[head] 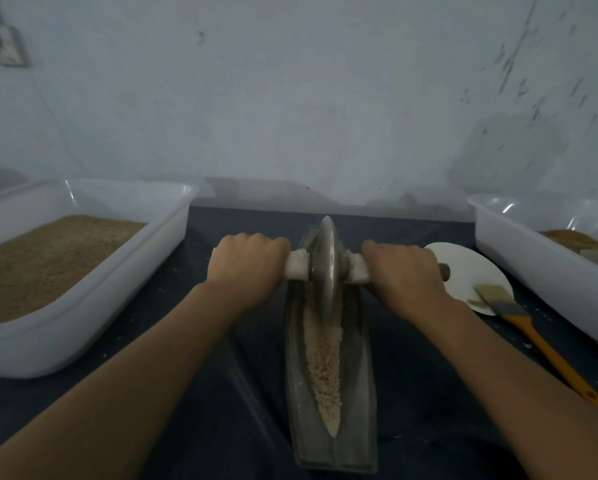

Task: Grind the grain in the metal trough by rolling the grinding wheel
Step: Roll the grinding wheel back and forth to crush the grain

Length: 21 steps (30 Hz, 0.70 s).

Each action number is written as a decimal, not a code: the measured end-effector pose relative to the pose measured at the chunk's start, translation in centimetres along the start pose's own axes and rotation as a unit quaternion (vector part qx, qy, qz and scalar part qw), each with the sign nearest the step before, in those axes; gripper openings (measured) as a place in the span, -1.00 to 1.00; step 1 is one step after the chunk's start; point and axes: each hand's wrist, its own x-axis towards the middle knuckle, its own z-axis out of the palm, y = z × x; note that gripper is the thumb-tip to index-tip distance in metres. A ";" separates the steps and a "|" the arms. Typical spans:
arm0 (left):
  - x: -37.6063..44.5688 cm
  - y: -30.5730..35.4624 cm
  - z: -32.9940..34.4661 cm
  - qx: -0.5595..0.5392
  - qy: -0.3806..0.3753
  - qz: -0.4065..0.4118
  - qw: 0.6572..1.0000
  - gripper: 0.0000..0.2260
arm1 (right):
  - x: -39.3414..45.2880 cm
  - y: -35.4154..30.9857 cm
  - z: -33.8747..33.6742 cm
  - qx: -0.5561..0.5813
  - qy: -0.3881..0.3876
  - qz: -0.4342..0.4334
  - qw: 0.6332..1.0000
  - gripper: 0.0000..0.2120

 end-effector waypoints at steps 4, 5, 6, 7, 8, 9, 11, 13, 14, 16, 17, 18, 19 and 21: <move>-2.6 0.3 -1.4 -0.024 0.001 0.005 1.000 -0.71 | -2.3 -0.8 -2.4 0.023 0.037 -0.012 0.999 -0.60; -3.9 0.3 -2.0 -0.027 0.008 0.016 0.999 -0.66 | -3.3 -1.2 -3.2 0.024 0.054 -0.020 0.998 -0.61; -5.2 0.3 -2.8 -0.034 0.019 0.033 0.999 -0.60 | -4.3 -1.5 -4.0 0.022 0.071 -0.024 0.997 -0.63; -6.4 0.2 -3.6 -0.049 0.033 0.049 0.997 -0.54 | -5.3 -1.7 -4.9 0.021 0.082 -0.026 0.996 -0.63; -7.3 0.0 -4.2 -0.065 0.044 0.062 0.995 -0.51 | -6.2 -1.8 -5.7 0.019 0.089 -0.026 0.996 -0.63; -8.1 -0.1 -4.4 -0.077 0.054 0.072 0.993 -0.51 | -6.8 -1.9 -6.2 0.018 0.092 -0.028 0.995 -0.63; -8.8 -0.3 -4.5 -0.086 0.062 0.076 0.991 -0.54 | -7.4 -1.7 -6.7 0.023 0.085 -0.031 0.996 -0.61; -8.2 -0.3 -3.9 -0.069 0.055 0.072 0.994 -0.55 | -7.2 -1.4 -6.2 0.031 0.068 -0.028 0.997 -0.61; -7.5 -0.4 -3.4 -0.057 0.047 0.066 0.995 -0.56 | -6.7 -1.3 -5.6 0.029 0.061 -0.023 0.997 -0.63; -5.3 -0.5 -2.1 -0.025 0.025 0.048 0.998 -0.62 | -4.9 -0.9 -4.1 0.025 0.041 -0.006 0.999 -0.67; -4.1 -0.6 -1.5 -0.021 0.019 0.033 0.999 -0.67 | -3.7 -0.6 -3.3 0.012 0.021 0.001 1.000 -0.68; -2.8 -0.8 -0.8 -0.029 0.012 0.018 0.999 -0.72 | -2.5 -0.4 -2.5 -0.015 -0.002 0.006 1.000 -0.70; -1.8 -1.0 -0.2 -0.037 0.005 0.010 0.999 -0.76 | -1.4 -0.1 -1.9 -0.040 -0.021 0.014 0.999 -0.73; -0.3 -1.2 0.5 -0.051 -0.006 0.001 0.999 -0.81 | 0.2 0.2 -1.1 -0.067 -0.038 0.024 0.997 -0.77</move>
